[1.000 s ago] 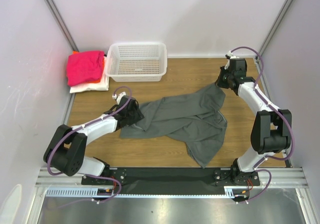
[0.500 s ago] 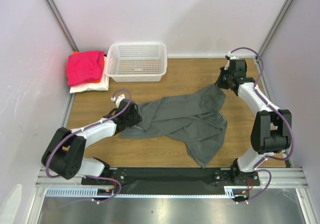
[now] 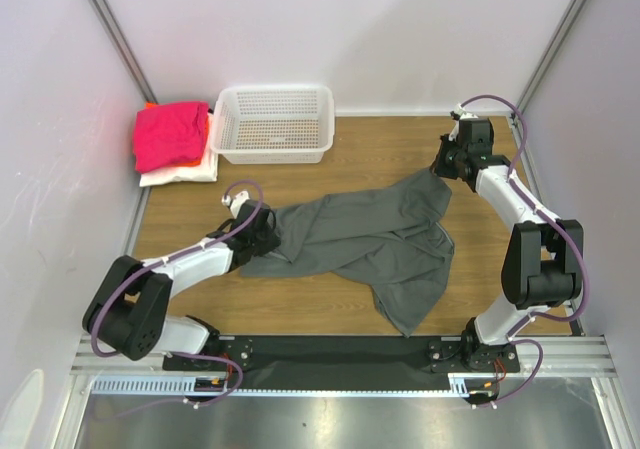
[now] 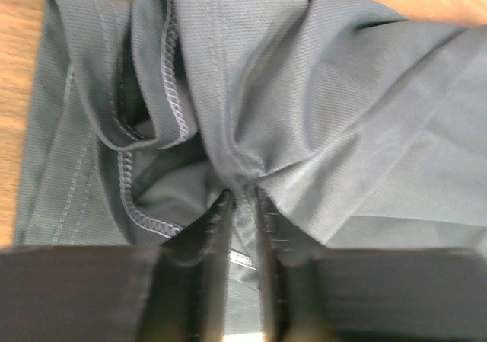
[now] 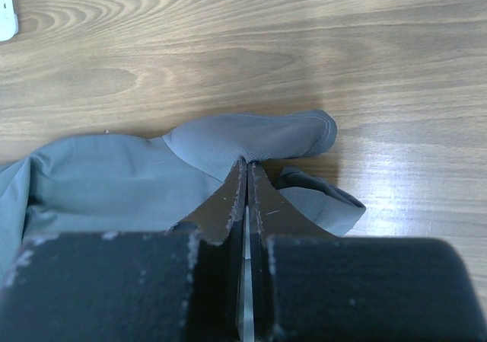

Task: Fold and stack the t-shirts
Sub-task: Flatten the tshirt out

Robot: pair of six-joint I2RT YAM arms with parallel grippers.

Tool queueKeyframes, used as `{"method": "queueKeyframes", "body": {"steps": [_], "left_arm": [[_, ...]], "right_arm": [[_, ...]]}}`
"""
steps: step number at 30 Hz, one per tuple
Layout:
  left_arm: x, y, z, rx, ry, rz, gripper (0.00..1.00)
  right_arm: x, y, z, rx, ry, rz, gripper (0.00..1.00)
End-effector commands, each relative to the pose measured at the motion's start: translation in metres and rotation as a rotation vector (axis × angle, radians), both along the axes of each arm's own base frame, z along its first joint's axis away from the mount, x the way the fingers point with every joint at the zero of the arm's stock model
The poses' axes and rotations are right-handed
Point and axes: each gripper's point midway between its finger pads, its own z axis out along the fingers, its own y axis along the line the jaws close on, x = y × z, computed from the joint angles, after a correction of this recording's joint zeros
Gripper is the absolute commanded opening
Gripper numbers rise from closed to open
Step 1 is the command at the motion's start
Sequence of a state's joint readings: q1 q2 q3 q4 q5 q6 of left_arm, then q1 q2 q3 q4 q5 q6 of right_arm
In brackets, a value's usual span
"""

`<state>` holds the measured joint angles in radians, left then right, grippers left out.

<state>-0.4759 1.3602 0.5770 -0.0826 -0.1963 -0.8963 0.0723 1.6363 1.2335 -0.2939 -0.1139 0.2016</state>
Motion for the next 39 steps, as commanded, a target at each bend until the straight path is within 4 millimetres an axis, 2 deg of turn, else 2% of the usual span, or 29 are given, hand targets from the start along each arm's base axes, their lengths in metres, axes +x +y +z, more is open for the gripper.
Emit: {"method": "queueKeyframes", "body": {"steps": [1,3,6,8,10,11,12,13,15,16,17,18,19,23,25,30,31,34,36,39], "left_arm": [[0.012,0.001,0.008,0.01,-0.046,0.041,0.16],[0.013,0.003,0.01,0.012,-0.052,0.051,0.0],[0.018,0.009,0.021,0.045,-0.097,0.053,0.0],[0.028,0.016,0.039,0.095,-0.151,0.04,0.0],[0.04,0.027,0.068,0.105,-0.228,0.054,0.0],[0.044,0.029,0.078,0.109,-0.259,0.023,0.0],[0.047,0.033,0.097,0.087,-0.311,0.021,0.0],[0.055,0.048,0.106,0.078,-0.34,0.042,0.0],[0.062,0.054,0.139,0.065,-0.441,-0.003,0.0],[0.067,0.067,0.149,0.08,-0.466,0.014,0.0],[0.07,0.072,0.159,0.119,-0.493,-0.018,0.0],[0.072,0.073,0.167,0.125,-0.509,-0.037,0.0],[0.077,0.079,0.187,0.135,-0.548,-0.039,0.0],[0.082,0.08,0.231,0.192,-0.645,-0.119,0.0],[0.084,0.085,0.253,0.216,-0.681,-0.114,0.01],[0.083,0.096,0.297,0.265,-0.759,-0.119,0.0],[0.081,0.095,0.312,0.269,-0.784,-0.141,0.0],[0.077,0.096,0.336,0.281,-0.817,-0.144,0.0],[0.075,0.1,0.344,0.285,-0.805,-0.123,0.0],[0.068,0.113,0.363,0.307,-0.8,-0.065,0.0]], "right_arm": [[0.0,-0.002,0.017,-0.012,-0.048,0.01,0.0],[0.0,-0.003,0.018,-0.015,-0.053,0.007,0.0],[0.001,-0.003,0.02,-0.013,-0.057,0.004,0.0],[0.003,-0.003,0.027,-0.013,-0.074,0.004,0.0],[0.005,-0.005,0.035,-0.015,-0.09,0.0,0.0],[0.01,-0.006,0.05,-0.013,-0.12,-0.001,0.0],[0.01,-0.006,0.056,-0.013,-0.131,-0.003,0.0],[0.012,-0.009,0.065,-0.01,-0.151,-0.007,0.0],[0.016,-0.012,0.091,0.0,-0.21,-0.012,0.0],[0.017,-0.013,0.1,0.001,-0.232,-0.012,0.0],[0.017,-0.015,0.112,-0.002,-0.262,-0.01,0.0],[0.018,-0.018,0.125,-0.005,-0.29,-0.015,0.0],[0.018,-0.02,0.133,-0.005,-0.306,-0.016,0.0],[0.014,-0.025,0.176,-0.009,-0.403,-0.019,0.0],[0.008,-0.025,0.203,-0.016,-0.467,-0.019,0.0],[-0.005,-0.029,0.254,-0.029,-0.589,-0.029,0.0],[-0.011,-0.029,0.269,-0.028,-0.622,-0.029,0.0],[-0.025,-0.03,0.294,-0.028,-0.682,-0.038,0.0],[-0.033,-0.034,0.307,-0.032,-0.715,-0.057,0.0],[-0.05,-0.039,0.326,-0.035,-0.758,-0.093,0.0]]}}
